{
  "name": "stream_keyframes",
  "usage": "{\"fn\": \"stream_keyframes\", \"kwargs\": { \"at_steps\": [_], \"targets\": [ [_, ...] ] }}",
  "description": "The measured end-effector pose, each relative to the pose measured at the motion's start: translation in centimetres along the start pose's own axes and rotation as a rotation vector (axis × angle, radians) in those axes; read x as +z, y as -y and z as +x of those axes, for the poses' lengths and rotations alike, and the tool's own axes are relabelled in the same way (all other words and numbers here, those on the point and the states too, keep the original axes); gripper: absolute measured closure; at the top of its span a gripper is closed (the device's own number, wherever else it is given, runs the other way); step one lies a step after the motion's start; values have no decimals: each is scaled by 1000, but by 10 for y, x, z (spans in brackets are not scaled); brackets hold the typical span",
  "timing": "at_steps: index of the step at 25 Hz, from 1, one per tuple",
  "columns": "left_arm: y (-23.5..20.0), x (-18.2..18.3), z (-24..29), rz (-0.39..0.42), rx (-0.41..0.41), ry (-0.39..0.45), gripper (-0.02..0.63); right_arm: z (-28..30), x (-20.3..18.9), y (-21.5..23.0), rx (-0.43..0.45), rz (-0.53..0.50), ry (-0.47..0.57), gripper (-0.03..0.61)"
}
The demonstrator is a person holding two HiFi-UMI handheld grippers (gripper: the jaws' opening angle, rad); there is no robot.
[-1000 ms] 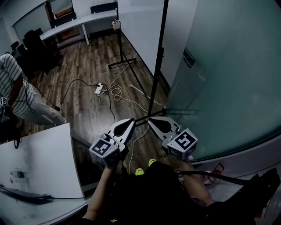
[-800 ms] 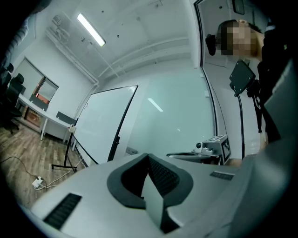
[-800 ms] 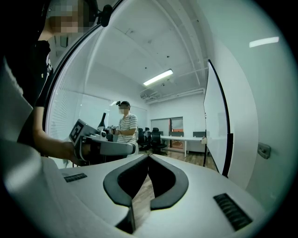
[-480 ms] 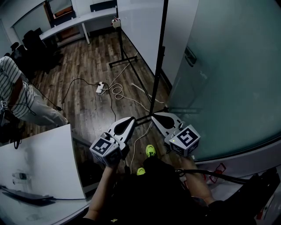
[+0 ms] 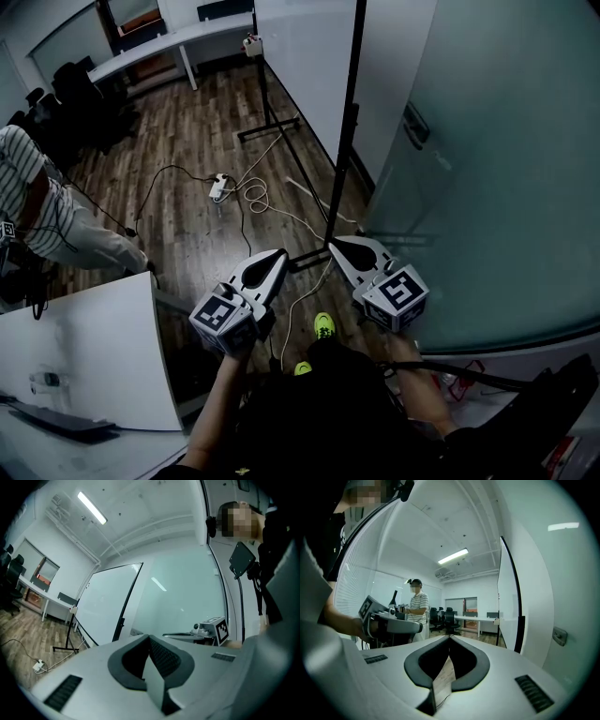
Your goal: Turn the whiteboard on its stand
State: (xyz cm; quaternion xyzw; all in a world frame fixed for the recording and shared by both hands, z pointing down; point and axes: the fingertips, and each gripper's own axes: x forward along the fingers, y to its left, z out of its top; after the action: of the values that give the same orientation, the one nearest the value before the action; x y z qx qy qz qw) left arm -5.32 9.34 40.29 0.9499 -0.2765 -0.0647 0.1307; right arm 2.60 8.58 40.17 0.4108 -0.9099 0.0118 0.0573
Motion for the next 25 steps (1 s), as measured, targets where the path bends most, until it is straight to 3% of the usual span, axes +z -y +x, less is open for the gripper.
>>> {"fn": "stream_keyframes", "kwargs": {
  "at_steps": [9,12,25],
  "targets": [
    [-28,-3,49,-25,21,-10,620,17,0,58,0,35,-6,568],
    [-36,3,69,-18,29,-5,620,29,2,79,21,6,3,568],
    [-72,9,135,-8,93,-6,620,54,-1,143,89,49,10,568]
  ]
}}
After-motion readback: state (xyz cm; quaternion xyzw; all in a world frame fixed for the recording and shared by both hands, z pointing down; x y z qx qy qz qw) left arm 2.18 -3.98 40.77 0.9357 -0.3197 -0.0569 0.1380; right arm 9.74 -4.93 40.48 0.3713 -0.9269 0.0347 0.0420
